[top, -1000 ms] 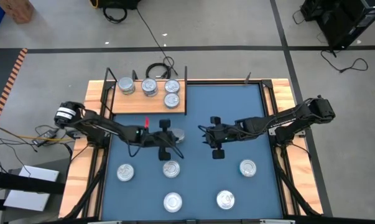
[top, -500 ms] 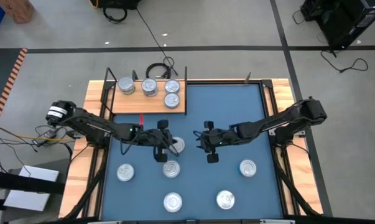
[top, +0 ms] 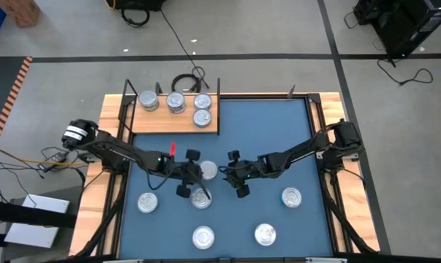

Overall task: Stack canned seafood by type on shelf
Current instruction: Put the green tuna can on the shelf aligned with the other green tuna can

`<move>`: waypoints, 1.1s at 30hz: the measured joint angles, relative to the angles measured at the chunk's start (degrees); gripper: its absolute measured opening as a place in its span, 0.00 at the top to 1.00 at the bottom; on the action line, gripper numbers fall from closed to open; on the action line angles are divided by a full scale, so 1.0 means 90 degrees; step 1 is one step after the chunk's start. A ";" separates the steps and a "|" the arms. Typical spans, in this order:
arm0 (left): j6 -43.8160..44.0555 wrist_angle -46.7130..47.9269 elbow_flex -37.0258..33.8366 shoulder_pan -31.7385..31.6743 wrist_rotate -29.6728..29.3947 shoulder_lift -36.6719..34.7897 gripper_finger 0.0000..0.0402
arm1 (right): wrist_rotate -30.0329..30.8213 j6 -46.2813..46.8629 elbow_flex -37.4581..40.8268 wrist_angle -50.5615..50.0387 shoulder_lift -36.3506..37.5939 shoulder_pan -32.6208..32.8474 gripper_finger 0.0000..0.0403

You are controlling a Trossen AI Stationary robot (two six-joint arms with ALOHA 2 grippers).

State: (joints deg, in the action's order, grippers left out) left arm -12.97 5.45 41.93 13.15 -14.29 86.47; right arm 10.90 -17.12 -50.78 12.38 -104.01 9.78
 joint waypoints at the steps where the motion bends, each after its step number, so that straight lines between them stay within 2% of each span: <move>1: -0.0036 0.0021 0.0000 0.0004 0.0006 0.0046 0.81 | 0.0000 0.0000 0.0000 0.0001 0.0001 0.0000 0.64; 13: -0.0242 0.0114 0.0000 0.0000 -0.0081 0.0125 0.80 | -0.0007 0.0000 -0.0005 0.0086 0.0070 0.0000 0.65; 21: -0.0736 0.0249 0.0005 0.0015 -0.0001 0.0301 0.80 | -0.0015 0.0000 -0.0005 0.0160 0.0071 -0.0012 0.65; 27: -0.1048 0.0006 0.0021 0.0022 -0.0356 0.0554 0.81 | -0.0015 0.0000 -0.0005 0.0198 0.0075 -0.0012 0.65; 30: -0.1042 -0.0024 0.0015 0.0022 -0.0570 0.0562 0.84 | -0.0015 0.0000 -0.0005 0.0197 0.0075 -0.0012 0.66; 33: -0.1007 -0.0024 0.0015 0.0039 -0.0649 0.0564 0.93 | -0.0012 0.0000 -0.0005 0.0192 0.0075 -0.0012 0.66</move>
State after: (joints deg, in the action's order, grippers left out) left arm -22.03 5.23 42.06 13.50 -20.13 91.55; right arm 10.79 -17.12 -50.83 14.11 -103.33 9.67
